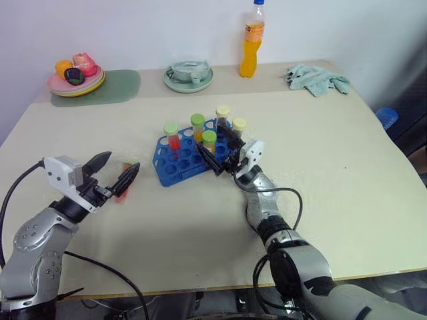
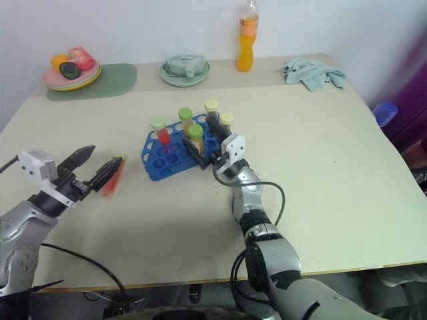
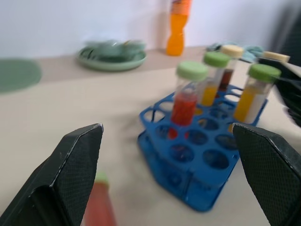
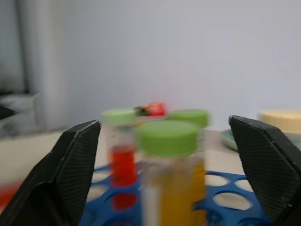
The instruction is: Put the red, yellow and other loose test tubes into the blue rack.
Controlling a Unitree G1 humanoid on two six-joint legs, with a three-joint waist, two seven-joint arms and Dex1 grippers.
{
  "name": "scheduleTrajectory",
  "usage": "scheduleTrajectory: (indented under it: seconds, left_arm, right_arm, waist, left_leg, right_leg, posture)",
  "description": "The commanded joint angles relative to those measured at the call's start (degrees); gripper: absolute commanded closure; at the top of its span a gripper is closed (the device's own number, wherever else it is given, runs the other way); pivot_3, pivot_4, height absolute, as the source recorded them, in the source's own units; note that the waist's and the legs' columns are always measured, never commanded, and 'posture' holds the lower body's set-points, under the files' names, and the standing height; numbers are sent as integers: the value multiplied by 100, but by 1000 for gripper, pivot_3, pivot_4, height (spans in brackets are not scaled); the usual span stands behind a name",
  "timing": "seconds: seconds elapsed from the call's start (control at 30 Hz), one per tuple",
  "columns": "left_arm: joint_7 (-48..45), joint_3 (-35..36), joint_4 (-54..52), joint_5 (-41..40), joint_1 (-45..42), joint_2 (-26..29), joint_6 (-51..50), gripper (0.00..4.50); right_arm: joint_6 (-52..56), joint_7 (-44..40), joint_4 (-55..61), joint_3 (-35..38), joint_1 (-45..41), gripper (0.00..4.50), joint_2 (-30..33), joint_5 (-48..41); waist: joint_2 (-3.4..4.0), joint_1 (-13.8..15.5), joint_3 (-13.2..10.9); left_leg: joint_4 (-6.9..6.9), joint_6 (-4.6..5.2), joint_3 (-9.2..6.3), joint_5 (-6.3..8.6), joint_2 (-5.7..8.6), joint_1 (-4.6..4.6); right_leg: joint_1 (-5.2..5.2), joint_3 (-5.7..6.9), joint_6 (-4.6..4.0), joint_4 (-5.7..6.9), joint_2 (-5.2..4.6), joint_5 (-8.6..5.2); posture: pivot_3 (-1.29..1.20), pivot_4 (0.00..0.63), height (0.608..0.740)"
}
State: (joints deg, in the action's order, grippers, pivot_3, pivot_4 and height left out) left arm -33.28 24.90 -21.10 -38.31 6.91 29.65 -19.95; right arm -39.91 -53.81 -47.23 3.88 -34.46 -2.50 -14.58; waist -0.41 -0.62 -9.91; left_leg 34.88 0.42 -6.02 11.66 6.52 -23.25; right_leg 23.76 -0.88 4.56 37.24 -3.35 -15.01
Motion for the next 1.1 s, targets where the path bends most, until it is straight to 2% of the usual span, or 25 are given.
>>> scheduleTrajectory:
  seconds: [0.03,0.2,0.33,0.43,0.53,0.63,0.73,1.1]
  left_arm:
    - [401,296,-301,-193,21,-51,-185,0]
    - [1253,184,-689,-237,-97,-158,-776,0]
    - [2273,159,-831,-183,-593,55,-1855,0]
    - [3243,166,-693,-468,-1263,381,-3881,0]
    - [3797,324,-457,-995,-2241,313,-5552,0]
    - [4090,430,-234,-886,-3066,102,-6510,0]
    - [4254,415,4,-641,-3705,-102,-7210,0]
    - [5374,14,1255,-927,-4150,-242,-7255,0]
  right_arm:
    - [952,-253,1535,-336,651,58,485,-134]
    - [2096,-258,3051,-493,1358,58,1435,-132]
    - [3474,-519,4297,-468,1557,58,2523,-379]
    - [4662,-753,5097,-317,1389,58,3292,-947]
    - [5579,-938,5634,-206,1090,58,3891,-1447]
    - [6139,-920,5935,-151,784,58,4099,-1789]
    - [6227,-848,6083,-117,527,58,4015,-1930]
    - [6159,-988,6237,-123,566,58,3945,-2018]
  waist:
    - [0,12,0]
    - [3,3,-2]
    - [2,27,-6]
    - [-5,38,-9]
    - [-9,42,-13]
    - [-18,49,-14]
    - [-21,64,-16]
    - [-23,158,-16]
  left_leg:
    - [2,0,-1,0,0,-1]
    - [5,-11,-1,7,-1,-3]
    - [9,-10,-1,7,-2,-11]
    - [18,-9,-3,7,-3,-15]
    - [20,1,-7,3,-2,-17]
    - [21,4,-9,3,-1,-19]
    - [21,3,-9,6,-2,-19]
    - [29,-14,-9,17,-1,-21]
  right_leg:
    - [-1,0,0,-1,-1,0]
    - [-21,0,-16,-1,-2,-10]
    - [-19,1,-15,-2,-3,-11]
    - [-20,4,-12,-4,-3,-13]
    - [-20,7,3,-4,-3,-10]
    - [-23,13,13,-10,-2,-7]
    - [-22,13,14,-10,-2,-7]
    - [-23,12,15,-10,-4,-5]
  posture:
    - [0,150,740]
    - [0,150,740]
    - [0,150,740]
    - [0,150,740]
    - [0,150,740]
    - [0,150,740]
    - [0,150,740]
    - [0,150,740]
